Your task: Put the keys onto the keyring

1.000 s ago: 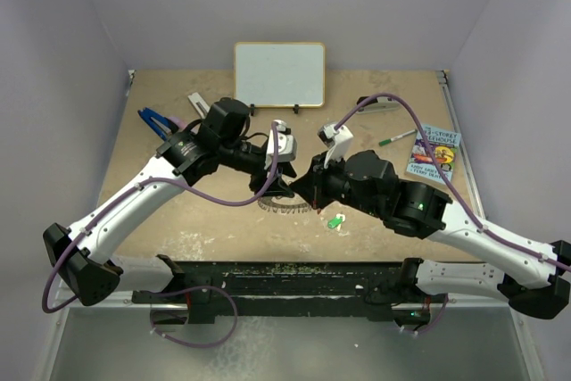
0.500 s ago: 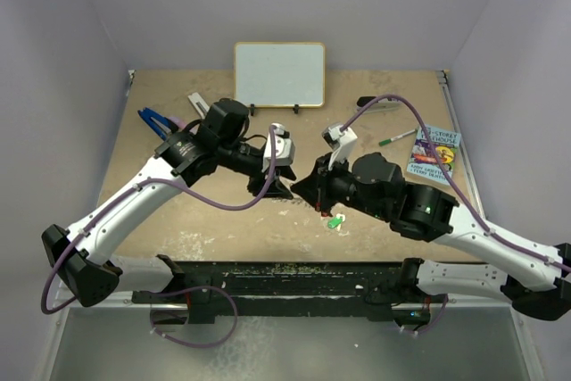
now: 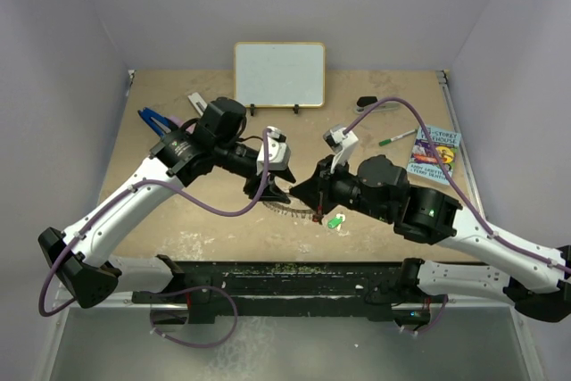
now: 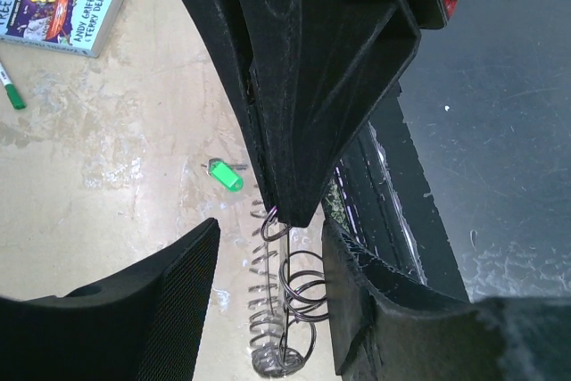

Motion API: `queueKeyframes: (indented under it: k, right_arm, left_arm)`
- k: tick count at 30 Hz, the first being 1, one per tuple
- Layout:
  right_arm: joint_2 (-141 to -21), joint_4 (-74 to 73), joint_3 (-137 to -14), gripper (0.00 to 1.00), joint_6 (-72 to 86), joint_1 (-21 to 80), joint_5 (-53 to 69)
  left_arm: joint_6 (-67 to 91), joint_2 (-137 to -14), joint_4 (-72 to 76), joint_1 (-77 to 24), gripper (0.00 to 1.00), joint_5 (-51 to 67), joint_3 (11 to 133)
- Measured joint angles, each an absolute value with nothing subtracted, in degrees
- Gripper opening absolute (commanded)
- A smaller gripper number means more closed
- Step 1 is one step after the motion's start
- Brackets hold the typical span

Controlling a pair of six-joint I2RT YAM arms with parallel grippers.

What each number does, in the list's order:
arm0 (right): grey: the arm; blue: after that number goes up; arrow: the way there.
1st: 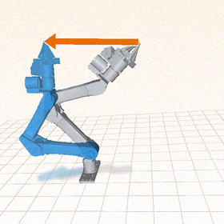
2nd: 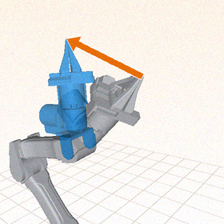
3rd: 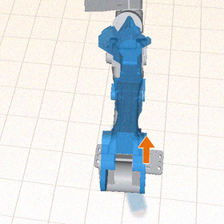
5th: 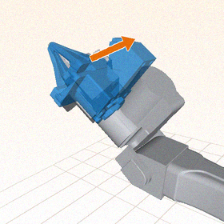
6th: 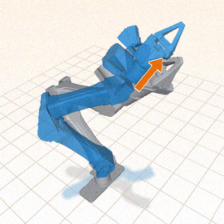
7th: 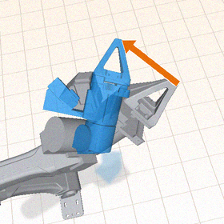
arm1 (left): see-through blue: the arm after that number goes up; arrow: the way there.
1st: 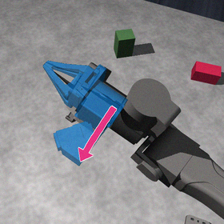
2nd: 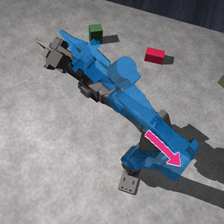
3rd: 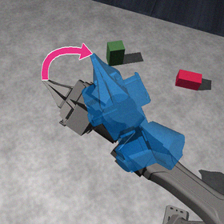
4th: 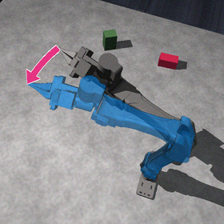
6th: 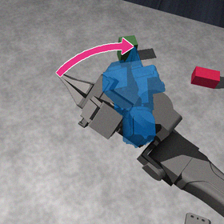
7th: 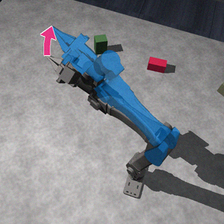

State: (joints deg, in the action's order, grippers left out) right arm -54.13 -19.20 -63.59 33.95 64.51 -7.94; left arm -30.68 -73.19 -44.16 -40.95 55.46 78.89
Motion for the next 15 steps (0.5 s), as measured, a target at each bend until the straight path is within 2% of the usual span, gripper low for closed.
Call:
queueKeyframes:
  k: [15]
  right_arm:
    - [-54.4,-17.8,-63.6,0.00,33.6,66.0,-8.4]
  left_arm:
    - [-30.6,-73.2,-44.4,-40.9,0.43,56.8,79.2]
